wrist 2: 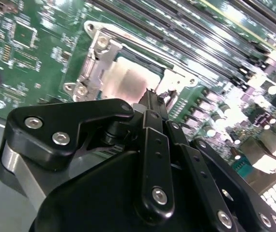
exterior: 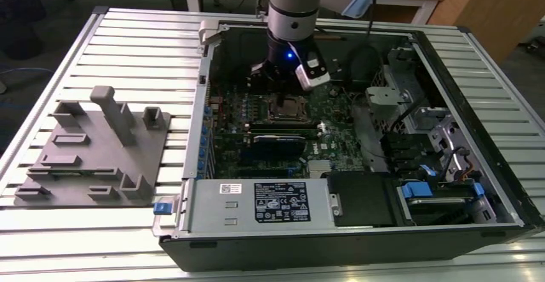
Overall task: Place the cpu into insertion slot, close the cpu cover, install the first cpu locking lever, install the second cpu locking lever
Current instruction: 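Close the cpu cover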
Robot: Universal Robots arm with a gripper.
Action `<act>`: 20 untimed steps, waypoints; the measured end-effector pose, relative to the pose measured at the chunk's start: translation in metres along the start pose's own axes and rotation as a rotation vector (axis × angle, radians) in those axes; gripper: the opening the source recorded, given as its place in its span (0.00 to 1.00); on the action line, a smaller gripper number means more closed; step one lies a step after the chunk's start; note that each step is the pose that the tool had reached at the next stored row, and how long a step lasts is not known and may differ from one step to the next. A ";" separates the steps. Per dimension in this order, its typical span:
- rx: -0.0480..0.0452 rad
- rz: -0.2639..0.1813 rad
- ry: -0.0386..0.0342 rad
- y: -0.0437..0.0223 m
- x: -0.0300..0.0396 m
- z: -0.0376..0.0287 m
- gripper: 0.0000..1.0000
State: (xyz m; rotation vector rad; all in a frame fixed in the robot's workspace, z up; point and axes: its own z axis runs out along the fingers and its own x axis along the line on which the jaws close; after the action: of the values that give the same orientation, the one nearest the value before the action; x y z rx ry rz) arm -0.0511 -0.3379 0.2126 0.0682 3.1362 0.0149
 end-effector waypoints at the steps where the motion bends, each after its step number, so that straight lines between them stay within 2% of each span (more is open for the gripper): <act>1: -0.0001 0.000 0.0000 0.0001 -0.0024 0.0000 0.10; 6: -0.0001 0.000 0.0000 0.0004 -0.0112 0.0001 0.10; 20: -0.0001 0.000 0.0000 0.0006 -0.0117 -0.0039 0.10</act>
State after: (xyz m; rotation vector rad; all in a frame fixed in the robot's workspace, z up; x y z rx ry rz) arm -0.0394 -0.3379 0.2166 0.0683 3.1361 0.0151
